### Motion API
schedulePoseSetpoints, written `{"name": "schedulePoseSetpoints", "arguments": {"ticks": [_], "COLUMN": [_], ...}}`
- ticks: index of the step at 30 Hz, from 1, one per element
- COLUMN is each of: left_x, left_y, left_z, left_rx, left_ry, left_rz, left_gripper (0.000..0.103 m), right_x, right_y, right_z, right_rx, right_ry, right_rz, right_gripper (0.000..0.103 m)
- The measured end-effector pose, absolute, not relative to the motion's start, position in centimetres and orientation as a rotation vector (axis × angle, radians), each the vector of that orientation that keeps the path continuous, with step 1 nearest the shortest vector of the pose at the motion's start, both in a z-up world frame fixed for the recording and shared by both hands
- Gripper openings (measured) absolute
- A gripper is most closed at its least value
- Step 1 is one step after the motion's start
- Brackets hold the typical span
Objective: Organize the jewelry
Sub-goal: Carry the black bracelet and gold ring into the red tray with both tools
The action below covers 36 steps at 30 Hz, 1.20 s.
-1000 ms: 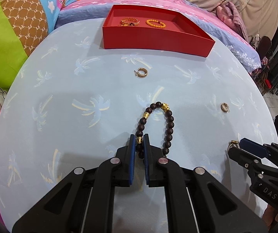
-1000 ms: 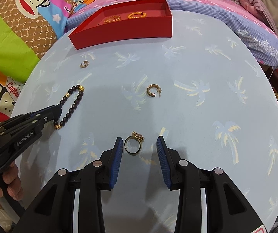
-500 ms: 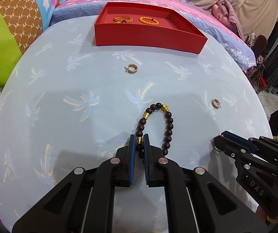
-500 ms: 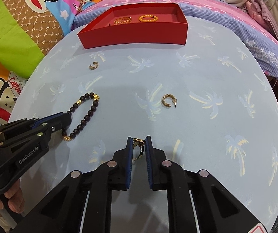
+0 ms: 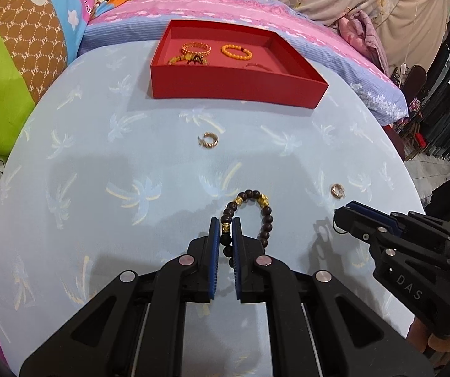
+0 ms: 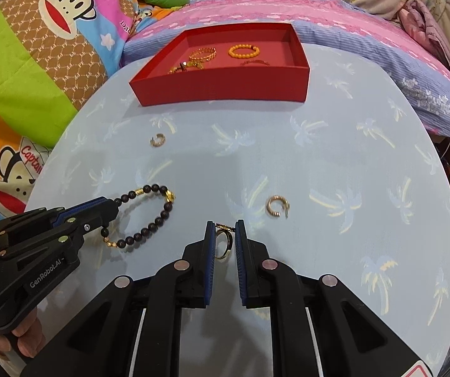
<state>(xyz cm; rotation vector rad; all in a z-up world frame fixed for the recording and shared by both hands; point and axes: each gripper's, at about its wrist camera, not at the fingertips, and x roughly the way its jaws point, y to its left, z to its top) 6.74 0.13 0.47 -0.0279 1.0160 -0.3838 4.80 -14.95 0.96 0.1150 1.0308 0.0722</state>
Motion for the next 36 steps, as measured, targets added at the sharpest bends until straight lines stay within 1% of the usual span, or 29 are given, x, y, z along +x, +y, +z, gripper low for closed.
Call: {"name": "schedulePoseSetpoints", "arguments": {"ticks": [13, 18, 28, 36], "left_x": [10.0, 12.4, 20.9, 27.9], "left_y": [-1.4, -2.1, -4.7, -6.4], "left_z": [4.5, 6.5, 9.8, 8.7], "left_rx": [-0.016, -0.005, 0.0, -0.003], "left_ry": [0.916, 0.866, 0.779, 0.786], "left_rz": [-0.42, -0.43, -0.455, -0.474], "left_gripper": [0.008, 0.008, 0.008, 0.008], "right_x": [9.4, 12.6, 21.7, 28.9], "right_y": [-14.2, -14.8, -17.1, -18.8], "right_z": [3.7, 5.1, 6.9, 5.6], "right_rx": [0.114, 0.133, 0.141, 0.154], "right_ry": [0.957, 0.928, 0.899, 0.918], "right_rz": [0.11, 0.118, 0.092, 0.061], "right_gripper": [0.012, 0.012, 0.012, 0.012]}}
